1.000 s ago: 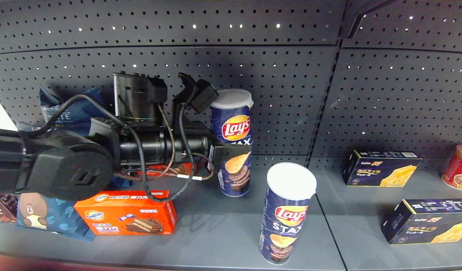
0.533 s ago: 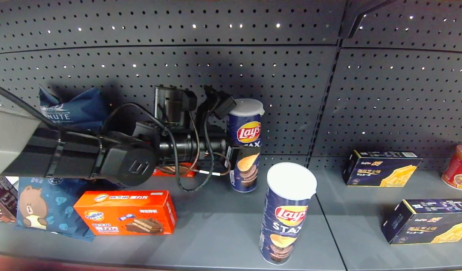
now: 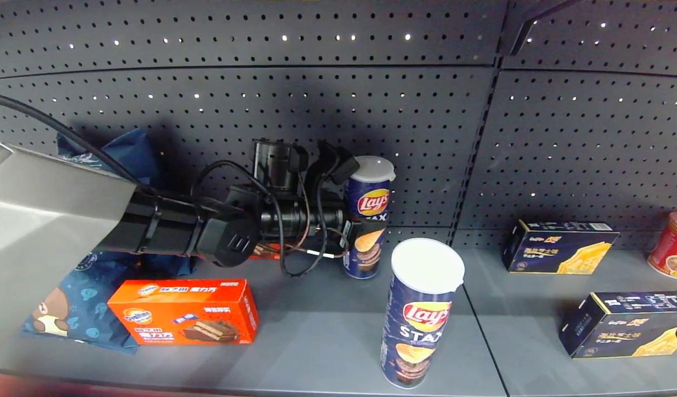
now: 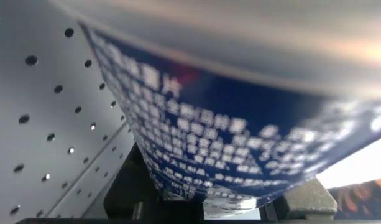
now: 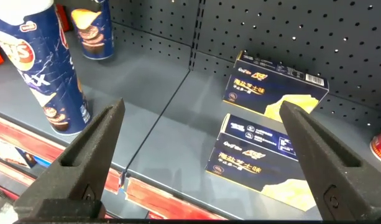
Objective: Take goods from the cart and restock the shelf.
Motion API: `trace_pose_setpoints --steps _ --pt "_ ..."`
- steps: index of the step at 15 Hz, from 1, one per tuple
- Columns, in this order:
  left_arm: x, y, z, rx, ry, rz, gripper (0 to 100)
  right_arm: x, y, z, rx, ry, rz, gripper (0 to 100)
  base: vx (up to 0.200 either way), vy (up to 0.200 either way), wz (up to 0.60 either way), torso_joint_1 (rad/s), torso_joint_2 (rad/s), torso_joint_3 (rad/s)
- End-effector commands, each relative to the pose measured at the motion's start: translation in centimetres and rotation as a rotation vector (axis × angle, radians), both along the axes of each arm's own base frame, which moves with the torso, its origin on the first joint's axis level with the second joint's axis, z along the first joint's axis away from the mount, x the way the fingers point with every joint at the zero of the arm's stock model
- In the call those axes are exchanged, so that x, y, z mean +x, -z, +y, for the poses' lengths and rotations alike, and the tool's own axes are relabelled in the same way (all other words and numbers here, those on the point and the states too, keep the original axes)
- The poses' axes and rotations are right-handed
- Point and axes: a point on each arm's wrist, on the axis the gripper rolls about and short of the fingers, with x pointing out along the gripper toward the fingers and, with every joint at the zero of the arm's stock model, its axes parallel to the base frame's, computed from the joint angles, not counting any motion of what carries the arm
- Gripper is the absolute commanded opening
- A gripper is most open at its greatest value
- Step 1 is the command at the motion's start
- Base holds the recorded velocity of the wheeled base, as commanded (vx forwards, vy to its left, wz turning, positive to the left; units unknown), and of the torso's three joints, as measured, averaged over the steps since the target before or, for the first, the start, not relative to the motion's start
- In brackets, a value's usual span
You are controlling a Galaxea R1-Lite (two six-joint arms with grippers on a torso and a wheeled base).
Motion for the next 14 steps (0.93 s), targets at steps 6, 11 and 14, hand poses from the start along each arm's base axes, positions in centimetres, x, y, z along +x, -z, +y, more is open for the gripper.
trace_pose_setpoints --steps 6,11,14 --pt "0.7 1.3 -1.0 0.007 0.014 0.013 0 0.1 0.4 0.1 -0.012 -0.002 0.013 100 0.0 0.0 0.0 0.0 0.0 0.0" --pt "1.3 2.5 -1.6 -0.004 0.018 -0.004 0 0.1 0.4 0.1 -0.011 -0.002 0.012 100 0.0 0.0 0.0 0.0 0.0 0.0" --pt "1.2 2.9 -2.0 -0.002 0.026 0.006 0 0.1 0.4 0.1 -0.004 -0.002 0.015 100 0.0 0.0 0.0 0.0 0.0 0.0"
